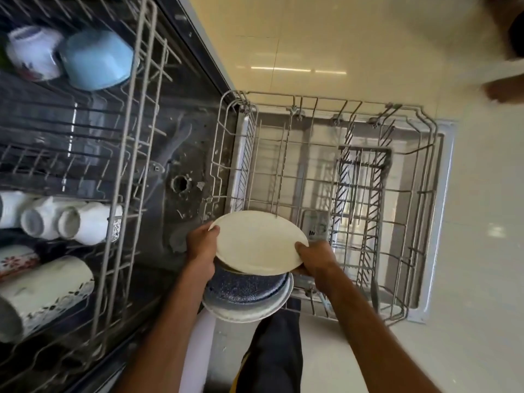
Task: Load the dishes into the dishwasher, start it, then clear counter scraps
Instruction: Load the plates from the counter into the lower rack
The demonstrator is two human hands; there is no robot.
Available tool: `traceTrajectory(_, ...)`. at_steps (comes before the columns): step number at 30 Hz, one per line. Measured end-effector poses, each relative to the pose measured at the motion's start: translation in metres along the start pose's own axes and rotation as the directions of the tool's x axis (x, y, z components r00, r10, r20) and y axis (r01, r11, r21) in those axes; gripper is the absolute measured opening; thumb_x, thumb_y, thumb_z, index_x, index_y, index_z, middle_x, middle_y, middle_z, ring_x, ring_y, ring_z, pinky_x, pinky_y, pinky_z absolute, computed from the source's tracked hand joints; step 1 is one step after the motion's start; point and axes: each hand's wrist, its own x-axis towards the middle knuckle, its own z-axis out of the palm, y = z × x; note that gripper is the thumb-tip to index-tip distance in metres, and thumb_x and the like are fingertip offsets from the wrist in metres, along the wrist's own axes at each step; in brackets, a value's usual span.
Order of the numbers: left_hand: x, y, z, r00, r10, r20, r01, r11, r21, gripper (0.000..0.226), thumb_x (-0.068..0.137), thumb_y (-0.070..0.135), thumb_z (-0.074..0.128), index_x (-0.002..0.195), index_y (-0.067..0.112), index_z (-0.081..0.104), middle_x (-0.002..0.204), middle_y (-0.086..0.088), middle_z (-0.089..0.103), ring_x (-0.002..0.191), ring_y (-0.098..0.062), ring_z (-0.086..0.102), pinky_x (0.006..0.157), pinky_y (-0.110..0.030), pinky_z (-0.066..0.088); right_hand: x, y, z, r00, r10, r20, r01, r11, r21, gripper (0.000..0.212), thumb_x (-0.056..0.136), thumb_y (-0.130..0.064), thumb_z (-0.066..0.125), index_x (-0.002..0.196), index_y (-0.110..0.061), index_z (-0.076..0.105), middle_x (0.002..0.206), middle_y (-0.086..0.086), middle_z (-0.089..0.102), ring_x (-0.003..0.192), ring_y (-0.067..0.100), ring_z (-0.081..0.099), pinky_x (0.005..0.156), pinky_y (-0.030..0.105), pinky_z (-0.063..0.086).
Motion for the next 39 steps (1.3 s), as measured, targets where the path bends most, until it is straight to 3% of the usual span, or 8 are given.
traceTrajectory(4,0.008,0.002,-0.003,1.000,-0.023,-0.015,0.024,0.999,0.035,0.031,0.097,0.008,0.058,0.126,0.007,0.065,0.118,-0.015,0.068,0.099,-0.030,0.063,0.078,-0.035,0.050,-0.003,-0.006,-0.001,0.997,-0.061,0.046,0.066,0.991,-0.115,0.034,0.098,-0.023,0.060,0.116,0.005,0.063,0.090,0.019,0.072,0.068,0.028,0.073,0.058,0.037,0.062)
traceTrajectory(9,0.021,0.010,-0.007,1.000,0.027,-0.015,-0.025,0.992,0.120,0.029,0.095,0.007,0.058,0.123,0.005,0.066,0.101,-0.008,0.066,0.097,-0.027,0.060,0.090,-0.045,0.053,0.001,-0.020,0.000,0.988,-0.130,0.081,0.142,0.976,-0.163,0.026,0.099,-0.017,0.055,0.117,0.001,0.062,0.076,0.012,0.072,0.055,0.016,0.064,0.052,0.028,0.056)
traceTrajectory(17,0.018,0.003,-0.007,0.984,0.170,0.058,-0.180,0.913,0.366,0.051,0.092,0.010,0.065,0.140,0.008,0.050,0.136,-0.013,0.058,0.121,-0.033,0.055,0.100,-0.047,0.049,0.009,-0.017,0.011,0.987,-0.154,0.045,0.159,0.976,-0.147,0.027,0.096,-0.012,0.060,0.122,-0.006,0.060,0.077,0.009,0.073,0.057,0.015,0.063,0.063,0.033,0.058)
traceTrajectory(22,0.018,0.001,-0.009,0.987,0.156,0.046,-0.162,0.908,0.387,0.041,0.093,0.015,0.065,0.131,0.009,0.054,0.119,-0.012,0.063,0.089,-0.030,0.065,0.061,-0.035,0.056,0.013,-0.013,0.011,0.961,-0.264,-0.081,0.196,0.857,-0.476,0.036,0.096,-0.038,0.057,0.113,-0.008,0.063,0.105,0.008,0.069,0.089,0.024,0.067,0.083,0.041,0.057)
traceTrajectory(25,0.020,0.002,-0.008,0.991,0.113,0.068,-0.130,0.924,0.358,0.033,0.097,0.013,0.059,0.129,0.007,0.054,0.114,-0.010,0.061,0.072,-0.017,0.057,0.044,-0.026,0.042,0.020,-0.008,0.013,0.987,-0.159,-0.015,0.143,0.923,-0.358,0.039,0.095,-0.041,0.060,0.107,-0.004,0.067,0.102,0.011,0.070,0.090,0.025,0.068,0.085,0.044,0.058)
traceTrajectory(29,0.020,0.005,-0.008,0.992,0.103,0.068,-0.120,0.933,0.340,0.034,0.098,0.014,0.058,0.132,0.007,0.055,0.115,-0.010,0.061,0.073,-0.016,0.056,0.046,-0.026,0.042,0.020,-0.009,0.009,0.992,-0.102,-0.073,0.089,0.984,-0.157,0.025,0.090,-0.029,0.071,0.088,-0.005,0.069,0.087,0.007,0.070,0.075,0.017,0.064,0.078,0.039,0.058)
traceTrajectory(32,0.020,0.006,-0.007,0.993,0.097,0.071,-0.115,0.941,0.318,0.032,0.099,0.014,0.057,0.130,0.006,0.058,0.108,-0.009,0.062,0.074,-0.018,0.056,0.046,-0.025,0.041,0.013,-0.009,0.006,0.995,-0.095,-0.043,0.089,0.988,-0.126,0.026,0.089,-0.027,0.072,0.095,-0.003,0.070,0.077,-0.001,0.063,0.065,0.008,0.057,0.055,0.023,0.046)
traceTrajectory(39,0.013,0.015,-0.016,0.995,0.040,0.086,-0.061,0.964,0.258,0.031,0.100,0.013,0.055,0.131,0.009,0.059,0.108,-0.009,0.061,0.082,-0.020,0.055,0.055,-0.027,0.043,-0.003,-0.014,-0.002,0.999,-0.036,-0.003,0.035,0.991,-0.126,0.036,0.084,-0.031,0.077,0.102,-0.001,0.070,0.082,0.002,0.066,0.061,0.008,0.056,0.043,0.019,0.037)
